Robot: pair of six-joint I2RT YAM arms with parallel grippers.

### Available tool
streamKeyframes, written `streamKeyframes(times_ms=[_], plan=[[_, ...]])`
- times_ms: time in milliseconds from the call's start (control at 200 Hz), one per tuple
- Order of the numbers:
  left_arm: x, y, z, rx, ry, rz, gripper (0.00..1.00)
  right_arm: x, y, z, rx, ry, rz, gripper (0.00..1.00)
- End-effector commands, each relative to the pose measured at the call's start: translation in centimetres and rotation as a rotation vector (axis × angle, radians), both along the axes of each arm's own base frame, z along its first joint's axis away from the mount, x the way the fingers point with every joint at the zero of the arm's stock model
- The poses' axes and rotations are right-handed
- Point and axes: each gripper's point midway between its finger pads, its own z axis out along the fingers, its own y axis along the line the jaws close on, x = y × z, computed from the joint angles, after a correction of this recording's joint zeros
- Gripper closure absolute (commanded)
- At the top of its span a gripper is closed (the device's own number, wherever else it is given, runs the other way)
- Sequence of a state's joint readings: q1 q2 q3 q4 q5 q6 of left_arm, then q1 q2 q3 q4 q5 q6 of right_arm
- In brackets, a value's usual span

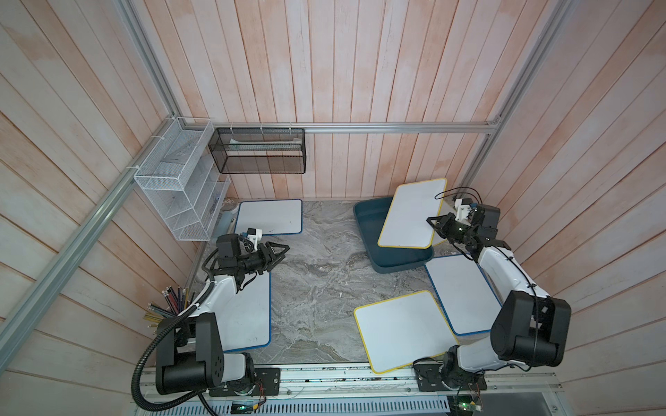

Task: Put the whiteboard into the storage box
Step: Place the whiteboard in the storage box.

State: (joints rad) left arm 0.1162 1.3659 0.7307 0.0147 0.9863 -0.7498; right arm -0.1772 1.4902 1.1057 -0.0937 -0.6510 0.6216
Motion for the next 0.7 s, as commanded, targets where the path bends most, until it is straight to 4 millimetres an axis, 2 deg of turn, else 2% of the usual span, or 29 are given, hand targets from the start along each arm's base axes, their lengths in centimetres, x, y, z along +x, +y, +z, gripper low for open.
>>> streamKeyframes(times_ms=[0,270,475,695], plan=[[0.4,0.2,-0.2,0.017,-0.019,0.0,0.45,-0.1,-0.2,0.8,-0.089,-0.024,0.043,1.0],[0.6,0.0,-1.1,0.012,0.003,-0.012,0.46,-1.4,0.9,-2.1,-0.079,0.049,0.119,1.0],[0.9,-1.1,-1.5,0.016,0.005,-0.034,0.46,-1.6,3.5,-3.5,-0.047,0.075,0.215,1.0],[1.0,-3.0,-1.5,0.033,-0.001,-0.079,0.46,-1.2,6.9,-3.8,-0.027,0.086,0.281,1.0]])
